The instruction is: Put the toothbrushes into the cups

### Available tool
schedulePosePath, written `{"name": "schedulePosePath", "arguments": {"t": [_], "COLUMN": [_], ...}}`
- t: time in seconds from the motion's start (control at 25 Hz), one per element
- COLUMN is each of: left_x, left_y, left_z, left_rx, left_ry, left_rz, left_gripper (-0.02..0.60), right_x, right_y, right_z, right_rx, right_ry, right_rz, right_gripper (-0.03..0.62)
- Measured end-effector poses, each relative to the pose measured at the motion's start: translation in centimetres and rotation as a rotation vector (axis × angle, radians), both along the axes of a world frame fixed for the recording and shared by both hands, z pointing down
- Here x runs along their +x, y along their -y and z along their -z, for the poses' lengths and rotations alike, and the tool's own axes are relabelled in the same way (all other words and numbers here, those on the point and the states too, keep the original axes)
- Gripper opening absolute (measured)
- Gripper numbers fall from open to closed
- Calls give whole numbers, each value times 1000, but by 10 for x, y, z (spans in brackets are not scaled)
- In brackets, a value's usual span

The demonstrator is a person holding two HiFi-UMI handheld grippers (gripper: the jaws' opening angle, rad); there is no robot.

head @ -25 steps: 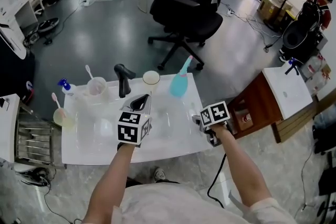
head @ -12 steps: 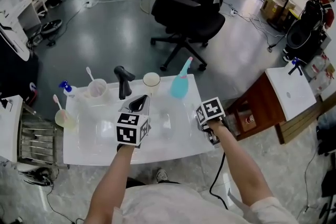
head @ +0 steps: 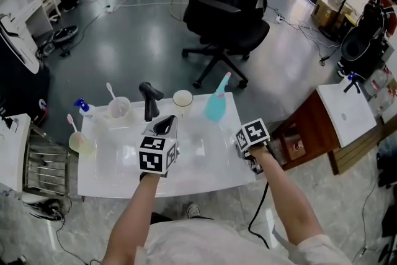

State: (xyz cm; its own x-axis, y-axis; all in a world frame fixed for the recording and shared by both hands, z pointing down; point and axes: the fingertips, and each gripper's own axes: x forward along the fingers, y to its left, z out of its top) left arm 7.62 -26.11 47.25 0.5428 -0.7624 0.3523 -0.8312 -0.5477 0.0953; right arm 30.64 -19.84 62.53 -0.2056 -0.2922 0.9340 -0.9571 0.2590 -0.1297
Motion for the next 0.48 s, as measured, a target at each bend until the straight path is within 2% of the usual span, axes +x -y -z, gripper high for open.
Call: {"name": "schedulePosePath", "arguments": {"t": [0.48], "left_x": [-6], "left_y": [4], "left_z": [3], "left_rx": [7], "left_ry": [-7], "left_rz": [11], "left_gripper": [5], "right_x": [-26], "right_y": [24], "right_z": [42], "right_rx": [147], "right_ry": [92], "right_rz": [20], "right_gripper": [46]}}
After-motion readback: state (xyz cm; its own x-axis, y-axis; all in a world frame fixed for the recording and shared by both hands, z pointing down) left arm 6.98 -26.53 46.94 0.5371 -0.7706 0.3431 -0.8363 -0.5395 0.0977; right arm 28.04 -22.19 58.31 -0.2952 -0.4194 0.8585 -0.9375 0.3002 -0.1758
